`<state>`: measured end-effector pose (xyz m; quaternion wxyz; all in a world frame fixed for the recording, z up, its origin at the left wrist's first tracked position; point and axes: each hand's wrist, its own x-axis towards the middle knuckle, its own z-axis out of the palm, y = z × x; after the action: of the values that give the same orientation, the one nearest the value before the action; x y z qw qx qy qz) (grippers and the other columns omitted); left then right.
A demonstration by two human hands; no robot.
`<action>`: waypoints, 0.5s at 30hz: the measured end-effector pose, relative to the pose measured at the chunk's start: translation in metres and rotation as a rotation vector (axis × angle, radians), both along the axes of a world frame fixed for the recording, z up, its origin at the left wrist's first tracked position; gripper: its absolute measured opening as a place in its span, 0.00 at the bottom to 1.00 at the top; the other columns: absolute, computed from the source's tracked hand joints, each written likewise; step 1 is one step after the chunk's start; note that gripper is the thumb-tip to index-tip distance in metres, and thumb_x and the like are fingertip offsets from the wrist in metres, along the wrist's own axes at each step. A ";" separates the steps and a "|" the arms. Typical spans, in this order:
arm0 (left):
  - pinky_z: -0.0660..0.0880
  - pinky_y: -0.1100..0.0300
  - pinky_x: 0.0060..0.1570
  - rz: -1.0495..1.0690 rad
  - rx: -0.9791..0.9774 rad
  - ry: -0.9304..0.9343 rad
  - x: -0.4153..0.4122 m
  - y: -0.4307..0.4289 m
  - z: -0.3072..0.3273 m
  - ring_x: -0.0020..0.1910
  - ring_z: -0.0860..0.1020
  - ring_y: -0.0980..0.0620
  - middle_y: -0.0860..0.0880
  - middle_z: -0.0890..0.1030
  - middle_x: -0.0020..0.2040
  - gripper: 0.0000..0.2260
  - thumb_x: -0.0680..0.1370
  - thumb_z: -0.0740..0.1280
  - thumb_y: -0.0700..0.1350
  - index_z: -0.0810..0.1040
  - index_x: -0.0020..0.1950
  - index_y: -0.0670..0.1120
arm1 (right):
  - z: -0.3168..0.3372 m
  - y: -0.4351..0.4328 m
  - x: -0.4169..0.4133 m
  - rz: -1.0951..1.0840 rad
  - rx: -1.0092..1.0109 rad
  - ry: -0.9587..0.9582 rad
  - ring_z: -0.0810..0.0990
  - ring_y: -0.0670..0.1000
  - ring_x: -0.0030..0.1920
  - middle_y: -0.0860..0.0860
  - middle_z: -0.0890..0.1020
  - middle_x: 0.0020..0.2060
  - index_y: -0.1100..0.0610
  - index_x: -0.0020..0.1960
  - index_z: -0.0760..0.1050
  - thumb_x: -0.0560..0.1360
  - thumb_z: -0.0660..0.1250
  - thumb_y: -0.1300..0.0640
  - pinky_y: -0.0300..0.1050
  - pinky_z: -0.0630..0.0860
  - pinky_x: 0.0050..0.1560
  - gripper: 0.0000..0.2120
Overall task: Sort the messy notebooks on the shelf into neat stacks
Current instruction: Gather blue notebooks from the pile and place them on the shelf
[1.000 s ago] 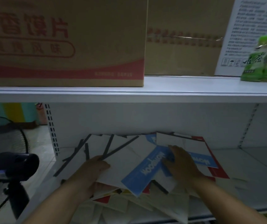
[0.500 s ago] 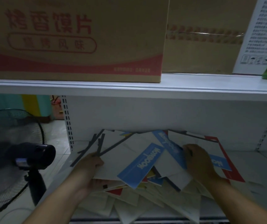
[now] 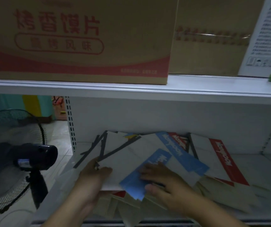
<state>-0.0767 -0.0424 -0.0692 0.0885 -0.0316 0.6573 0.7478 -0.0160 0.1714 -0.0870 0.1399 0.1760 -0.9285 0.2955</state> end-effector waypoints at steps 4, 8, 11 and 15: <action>0.77 0.51 0.43 0.089 0.017 0.131 0.007 0.011 0.004 0.43 0.80 0.45 0.45 0.82 0.43 0.10 0.75 0.64 0.33 0.77 0.47 0.48 | 0.017 -0.006 0.014 -0.400 -0.427 0.070 0.67 0.29 0.60 0.34 0.68 0.63 0.32 0.56 0.65 0.74 0.68 0.53 0.26 0.65 0.58 0.20; 0.74 0.58 0.38 0.084 0.087 0.177 0.022 0.031 0.012 0.41 0.80 0.52 0.51 0.82 0.42 0.13 0.76 0.62 0.33 0.76 0.50 0.50 | 0.036 0.007 0.020 -0.563 -0.817 -0.132 0.81 0.51 0.40 0.54 0.80 0.48 0.47 0.50 0.71 0.75 0.67 0.57 0.43 0.76 0.38 0.07; 0.68 0.73 0.33 0.051 -0.017 0.261 0.039 0.056 0.019 0.38 0.74 0.62 0.53 0.79 0.42 0.14 0.76 0.63 0.33 0.72 0.55 0.50 | 0.043 0.018 0.032 -0.492 -0.987 -0.313 0.83 0.53 0.38 0.55 0.83 0.46 0.56 0.54 0.73 0.77 0.64 0.61 0.46 0.78 0.37 0.06; 0.67 0.78 0.27 -0.112 -0.087 0.314 0.067 0.095 0.022 0.35 0.72 0.61 0.49 0.78 0.38 0.14 0.75 0.66 0.31 0.72 0.55 0.47 | 0.039 0.058 0.053 -0.525 -1.160 -0.240 0.83 0.59 0.45 0.58 0.83 0.45 0.60 0.52 0.74 0.73 0.63 0.72 0.55 0.78 0.47 0.11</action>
<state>-0.0096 0.0524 -0.0474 0.0250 0.1186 0.6954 0.7084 0.0373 0.2289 -0.0485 0.1750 -0.1953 -0.6394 0.7228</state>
